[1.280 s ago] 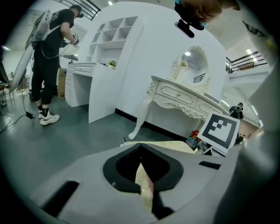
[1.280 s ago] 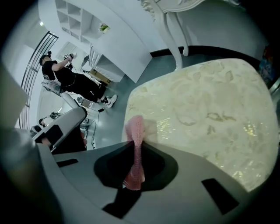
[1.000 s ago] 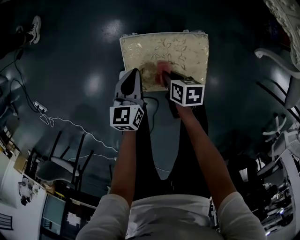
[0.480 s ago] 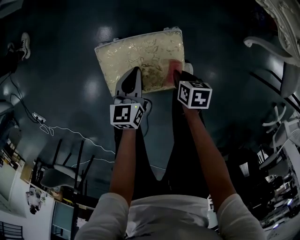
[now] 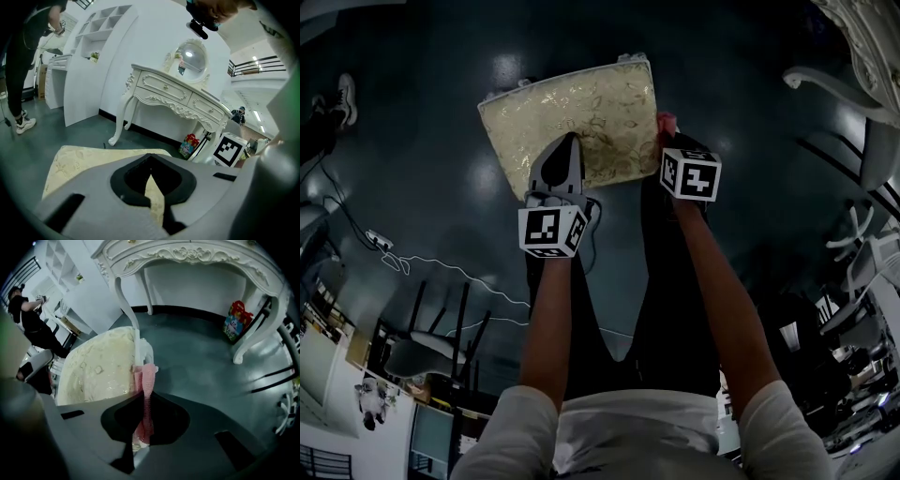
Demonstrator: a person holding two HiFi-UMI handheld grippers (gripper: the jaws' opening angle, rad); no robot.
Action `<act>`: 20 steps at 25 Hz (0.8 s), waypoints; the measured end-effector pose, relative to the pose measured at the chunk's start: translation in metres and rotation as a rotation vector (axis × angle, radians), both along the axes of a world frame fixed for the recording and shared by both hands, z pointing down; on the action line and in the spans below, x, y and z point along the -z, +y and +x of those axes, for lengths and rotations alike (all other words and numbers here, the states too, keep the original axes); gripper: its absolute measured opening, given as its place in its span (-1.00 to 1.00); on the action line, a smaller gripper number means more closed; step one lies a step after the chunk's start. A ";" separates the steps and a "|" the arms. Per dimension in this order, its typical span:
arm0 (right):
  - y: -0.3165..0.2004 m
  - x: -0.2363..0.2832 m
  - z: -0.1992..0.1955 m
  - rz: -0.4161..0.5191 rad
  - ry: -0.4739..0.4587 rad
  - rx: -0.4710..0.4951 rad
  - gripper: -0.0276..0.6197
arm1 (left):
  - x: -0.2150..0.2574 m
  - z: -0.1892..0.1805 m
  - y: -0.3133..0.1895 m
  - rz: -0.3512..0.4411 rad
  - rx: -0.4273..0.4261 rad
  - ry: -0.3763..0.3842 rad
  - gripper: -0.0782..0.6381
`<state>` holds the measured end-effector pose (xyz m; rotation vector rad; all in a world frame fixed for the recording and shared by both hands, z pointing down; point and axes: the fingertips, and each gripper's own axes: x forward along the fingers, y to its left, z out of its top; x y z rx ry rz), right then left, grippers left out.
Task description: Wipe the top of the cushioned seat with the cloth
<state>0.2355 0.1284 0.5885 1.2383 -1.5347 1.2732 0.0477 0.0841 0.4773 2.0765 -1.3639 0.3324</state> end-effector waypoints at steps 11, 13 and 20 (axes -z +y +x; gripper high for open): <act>-0.004 0.052 -0.039 0.050 -0.089 -0.114 -0.83 | 0.020 -0.064 0.005 0.023 0.072 -0.034 -0.75; 0.003 0.068 -0.079 0.056 -0.174 -0.108 -0.83 | 0.026 -0.088 0.009 0.029 0.100 -0.048 -0.75; 0.046 0.068 -0.249 -0.007 -0.358 0.061 -0.83 | 0.034 -0.185 0.028 0.043 0.194 -0.089 -0.75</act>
